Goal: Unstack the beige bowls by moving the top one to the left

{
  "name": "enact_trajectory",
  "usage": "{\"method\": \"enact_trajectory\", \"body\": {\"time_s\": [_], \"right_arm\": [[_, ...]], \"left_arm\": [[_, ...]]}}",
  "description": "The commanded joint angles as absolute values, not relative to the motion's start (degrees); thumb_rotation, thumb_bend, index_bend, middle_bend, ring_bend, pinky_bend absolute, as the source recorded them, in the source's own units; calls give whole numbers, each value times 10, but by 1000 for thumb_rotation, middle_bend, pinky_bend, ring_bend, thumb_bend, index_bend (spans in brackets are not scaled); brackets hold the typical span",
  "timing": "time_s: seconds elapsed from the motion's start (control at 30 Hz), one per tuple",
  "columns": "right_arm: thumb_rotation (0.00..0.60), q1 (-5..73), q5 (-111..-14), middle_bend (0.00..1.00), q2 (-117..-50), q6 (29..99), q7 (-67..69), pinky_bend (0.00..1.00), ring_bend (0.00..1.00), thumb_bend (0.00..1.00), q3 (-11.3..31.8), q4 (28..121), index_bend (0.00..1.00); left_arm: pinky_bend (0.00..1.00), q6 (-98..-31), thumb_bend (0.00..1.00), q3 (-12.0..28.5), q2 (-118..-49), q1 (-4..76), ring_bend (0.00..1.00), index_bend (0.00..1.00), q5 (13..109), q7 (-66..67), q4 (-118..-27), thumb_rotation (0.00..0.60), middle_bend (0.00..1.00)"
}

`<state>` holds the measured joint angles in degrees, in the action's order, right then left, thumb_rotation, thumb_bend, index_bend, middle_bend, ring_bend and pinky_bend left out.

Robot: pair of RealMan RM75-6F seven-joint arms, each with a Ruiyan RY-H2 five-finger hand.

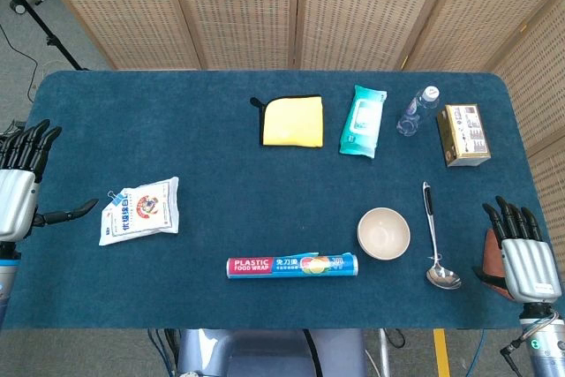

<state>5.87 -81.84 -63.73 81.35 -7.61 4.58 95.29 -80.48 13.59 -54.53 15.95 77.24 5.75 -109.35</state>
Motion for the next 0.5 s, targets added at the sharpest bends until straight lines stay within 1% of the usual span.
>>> {"method": "enact_trajectory", "body": {"time_s": [0.03, 0.5], "right_arm": [[600, 60, -820, 0, -639, 813, -77, 0, 0, 0, 45, 951, 54], [600, 54, -836, 0, -633, 835, -70, 0, 0, 0, 46, 957, 54]], "left_arm": [[0, -807, 98, 135, -544, 159, 0, 0, 774, 57, -1093, 321, 0], [0, -810, 98, 134, -534, 164, 0, 0, 784, 52, -1108, 323, 0]]}}
